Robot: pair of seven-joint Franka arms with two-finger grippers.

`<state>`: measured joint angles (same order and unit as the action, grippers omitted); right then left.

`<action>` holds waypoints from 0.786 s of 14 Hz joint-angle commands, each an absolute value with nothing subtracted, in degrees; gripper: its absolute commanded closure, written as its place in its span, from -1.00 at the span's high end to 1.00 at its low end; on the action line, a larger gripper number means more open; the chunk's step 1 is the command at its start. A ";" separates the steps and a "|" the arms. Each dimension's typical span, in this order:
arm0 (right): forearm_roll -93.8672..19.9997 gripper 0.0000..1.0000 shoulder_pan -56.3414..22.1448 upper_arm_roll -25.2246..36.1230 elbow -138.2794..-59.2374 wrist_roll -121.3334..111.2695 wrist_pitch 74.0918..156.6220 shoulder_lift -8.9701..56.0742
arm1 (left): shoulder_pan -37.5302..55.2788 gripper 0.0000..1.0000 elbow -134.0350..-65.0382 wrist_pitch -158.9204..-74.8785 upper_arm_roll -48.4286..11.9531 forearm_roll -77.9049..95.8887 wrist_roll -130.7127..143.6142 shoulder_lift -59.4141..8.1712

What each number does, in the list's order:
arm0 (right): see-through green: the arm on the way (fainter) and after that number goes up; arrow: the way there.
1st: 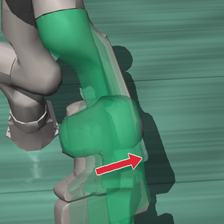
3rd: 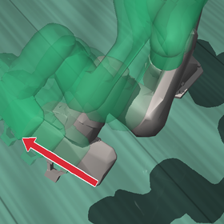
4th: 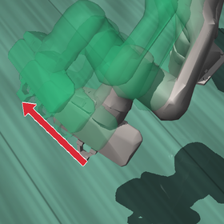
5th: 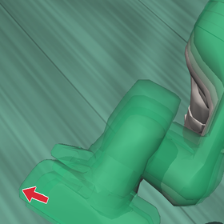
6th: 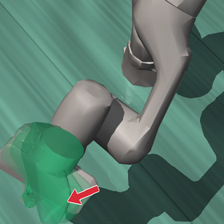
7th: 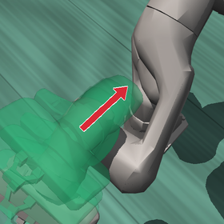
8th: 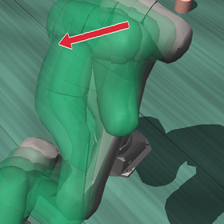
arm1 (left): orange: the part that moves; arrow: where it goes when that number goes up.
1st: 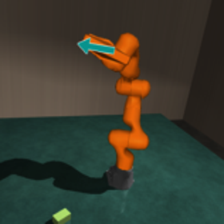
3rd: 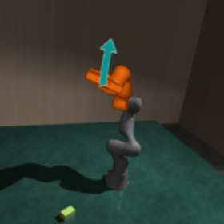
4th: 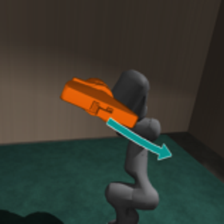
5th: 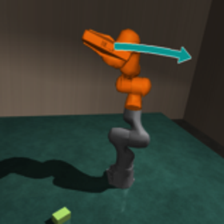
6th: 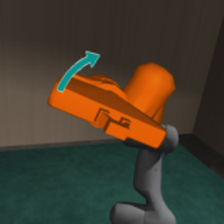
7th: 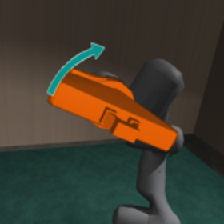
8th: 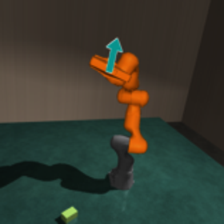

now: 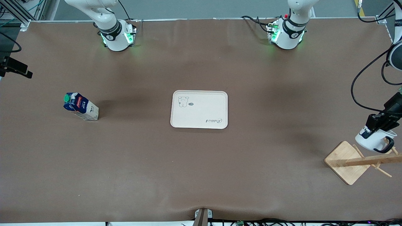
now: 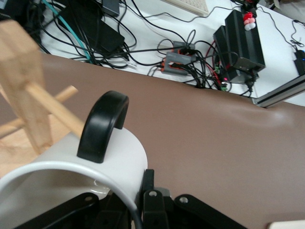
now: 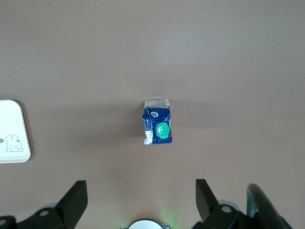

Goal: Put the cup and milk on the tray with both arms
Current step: 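Grasp the white mug rim with the left gripper and lift it off, then carry the mug toward the tray while the right gripper grasps the milk carton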

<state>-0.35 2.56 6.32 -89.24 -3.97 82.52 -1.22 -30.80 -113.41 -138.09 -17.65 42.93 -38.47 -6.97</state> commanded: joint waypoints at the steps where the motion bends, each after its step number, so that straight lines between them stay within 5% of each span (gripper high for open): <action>1: -0.35 1.00 3.78 5.62 -88.42 -3.52 82.88 -0.53 | -30.23 -1.00 -113.38 -132.39 -18.90 43.25 -31.50 -3.78; 11: -0.44 1.00 2.11 5.27 -88.42 -3.96 88.95 2.81 | -29.97 -1.00 -109.52 -125.51 -27.32 22.62 -1.45 -2.28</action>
